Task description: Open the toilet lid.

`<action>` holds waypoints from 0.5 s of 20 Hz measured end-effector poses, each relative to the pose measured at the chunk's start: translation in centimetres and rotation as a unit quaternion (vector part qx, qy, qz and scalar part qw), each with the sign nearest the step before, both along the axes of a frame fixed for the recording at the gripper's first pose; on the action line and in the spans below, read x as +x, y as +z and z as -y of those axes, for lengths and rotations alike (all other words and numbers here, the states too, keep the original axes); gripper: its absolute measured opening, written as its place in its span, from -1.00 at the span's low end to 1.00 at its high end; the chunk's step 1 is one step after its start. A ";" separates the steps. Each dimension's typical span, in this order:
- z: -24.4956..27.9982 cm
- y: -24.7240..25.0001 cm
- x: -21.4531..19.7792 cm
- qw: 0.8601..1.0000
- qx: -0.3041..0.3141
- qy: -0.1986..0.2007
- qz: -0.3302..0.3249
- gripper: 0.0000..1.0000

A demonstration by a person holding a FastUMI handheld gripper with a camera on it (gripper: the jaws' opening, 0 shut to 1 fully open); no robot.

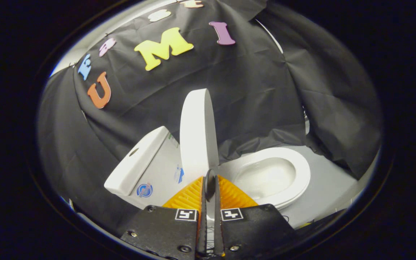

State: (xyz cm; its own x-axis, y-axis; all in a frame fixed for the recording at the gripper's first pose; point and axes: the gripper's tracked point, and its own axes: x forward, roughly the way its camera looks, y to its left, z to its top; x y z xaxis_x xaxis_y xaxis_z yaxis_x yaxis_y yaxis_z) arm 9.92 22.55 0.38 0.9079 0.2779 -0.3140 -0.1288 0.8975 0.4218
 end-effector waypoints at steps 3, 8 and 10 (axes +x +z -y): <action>-1.1 0.4 -0.2 1.000 -0.014 0.004 0.003 -0.78; -2.5 0.4 -0.1 0.999 -0.052 0.003 0.001 -0.78; -3.1 0.4 0.0 0.998 -0.063 0.000 -0.001 -0.78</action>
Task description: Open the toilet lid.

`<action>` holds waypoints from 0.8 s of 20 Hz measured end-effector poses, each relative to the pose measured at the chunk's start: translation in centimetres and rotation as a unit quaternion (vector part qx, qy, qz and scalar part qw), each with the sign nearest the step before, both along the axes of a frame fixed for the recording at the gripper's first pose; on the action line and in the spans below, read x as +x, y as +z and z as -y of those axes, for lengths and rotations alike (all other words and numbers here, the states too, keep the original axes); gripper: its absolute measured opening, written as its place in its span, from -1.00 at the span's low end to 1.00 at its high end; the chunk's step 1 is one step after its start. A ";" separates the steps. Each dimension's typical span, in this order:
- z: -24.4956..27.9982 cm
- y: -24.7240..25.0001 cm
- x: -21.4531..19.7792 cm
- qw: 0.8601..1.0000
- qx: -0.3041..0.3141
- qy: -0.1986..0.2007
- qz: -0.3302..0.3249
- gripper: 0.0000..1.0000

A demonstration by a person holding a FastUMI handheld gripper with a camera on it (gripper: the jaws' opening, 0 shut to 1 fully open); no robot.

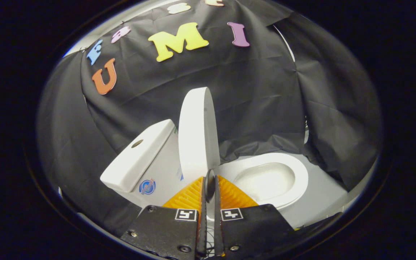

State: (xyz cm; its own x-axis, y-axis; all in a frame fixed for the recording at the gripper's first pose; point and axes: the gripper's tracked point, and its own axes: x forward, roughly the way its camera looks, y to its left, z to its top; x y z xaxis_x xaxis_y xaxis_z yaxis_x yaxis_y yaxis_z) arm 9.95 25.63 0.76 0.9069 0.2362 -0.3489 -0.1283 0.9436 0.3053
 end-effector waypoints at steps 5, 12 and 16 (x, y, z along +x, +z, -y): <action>-1.5 0.3 -0.1 1.000 -0.018 0.004 0.006 -0.77; -4.1 0.5 -0.4 0.998 -0.055 0.012 0.018 -0.77; -5.7 0.7 -0.6 0.997 -0.068 0.017 0.019 -0.77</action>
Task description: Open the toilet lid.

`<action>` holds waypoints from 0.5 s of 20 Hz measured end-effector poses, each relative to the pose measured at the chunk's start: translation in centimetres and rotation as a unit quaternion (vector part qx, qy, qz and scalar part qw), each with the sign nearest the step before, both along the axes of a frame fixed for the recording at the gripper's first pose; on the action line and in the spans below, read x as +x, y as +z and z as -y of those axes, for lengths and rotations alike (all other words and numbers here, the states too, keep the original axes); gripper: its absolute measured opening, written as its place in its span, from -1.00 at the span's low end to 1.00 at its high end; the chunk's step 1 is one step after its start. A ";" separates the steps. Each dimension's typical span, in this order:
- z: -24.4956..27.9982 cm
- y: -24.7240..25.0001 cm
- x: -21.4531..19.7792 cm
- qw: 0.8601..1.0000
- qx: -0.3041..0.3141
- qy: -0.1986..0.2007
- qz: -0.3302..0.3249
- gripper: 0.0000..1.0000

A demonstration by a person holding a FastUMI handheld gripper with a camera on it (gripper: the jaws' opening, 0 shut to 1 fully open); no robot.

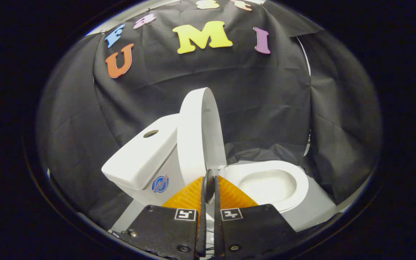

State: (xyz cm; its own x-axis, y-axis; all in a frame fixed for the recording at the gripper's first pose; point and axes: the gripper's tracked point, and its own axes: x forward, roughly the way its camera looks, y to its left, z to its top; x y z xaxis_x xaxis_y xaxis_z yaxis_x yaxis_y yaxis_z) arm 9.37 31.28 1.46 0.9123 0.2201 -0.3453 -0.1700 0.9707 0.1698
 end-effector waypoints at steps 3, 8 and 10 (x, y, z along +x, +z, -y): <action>-1.7 -0.1 0.1 1.000 -0.020 0.006 0.000 -0.77; -3.4 -0.1 -0.1 0.997 -0.076 0.023 0.010 -0.77; -3.2 0.1 -0.3 0.996 -0.085 0.031 0.017 -0.75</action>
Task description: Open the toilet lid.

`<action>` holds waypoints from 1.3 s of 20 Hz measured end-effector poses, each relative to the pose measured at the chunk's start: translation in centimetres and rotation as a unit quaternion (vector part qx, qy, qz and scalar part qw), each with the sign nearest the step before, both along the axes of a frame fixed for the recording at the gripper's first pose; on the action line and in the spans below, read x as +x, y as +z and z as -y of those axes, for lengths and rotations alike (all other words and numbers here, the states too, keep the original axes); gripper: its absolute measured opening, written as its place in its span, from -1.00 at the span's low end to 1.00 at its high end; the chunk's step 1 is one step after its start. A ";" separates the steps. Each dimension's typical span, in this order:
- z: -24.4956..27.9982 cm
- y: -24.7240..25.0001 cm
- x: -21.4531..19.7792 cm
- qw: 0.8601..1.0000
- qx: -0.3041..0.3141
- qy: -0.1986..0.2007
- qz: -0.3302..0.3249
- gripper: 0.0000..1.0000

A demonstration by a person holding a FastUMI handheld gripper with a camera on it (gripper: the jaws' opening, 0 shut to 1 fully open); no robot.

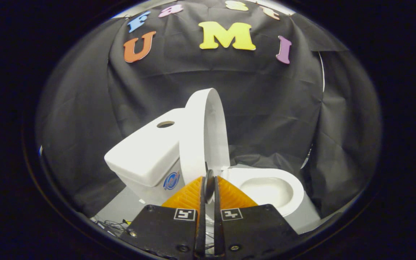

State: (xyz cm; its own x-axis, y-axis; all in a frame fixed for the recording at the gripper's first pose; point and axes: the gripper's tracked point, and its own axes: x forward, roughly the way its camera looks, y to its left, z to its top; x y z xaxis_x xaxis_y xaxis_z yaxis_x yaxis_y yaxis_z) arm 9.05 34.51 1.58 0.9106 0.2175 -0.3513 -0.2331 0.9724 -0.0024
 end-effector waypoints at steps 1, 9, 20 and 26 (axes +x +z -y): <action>0.1 0.6 -0.1 1.000 0.001 0.011 0.014 -0.71; 4.6 7.9 -4.5 0.986 0.044 0.039 0.155 0.71; 22.0 7.9 -5.4 0.971 0.059 -0.050 0.227 0.84; 28.9 3.0 -5.8 0.971 0.071 -0.081 0.213 0.84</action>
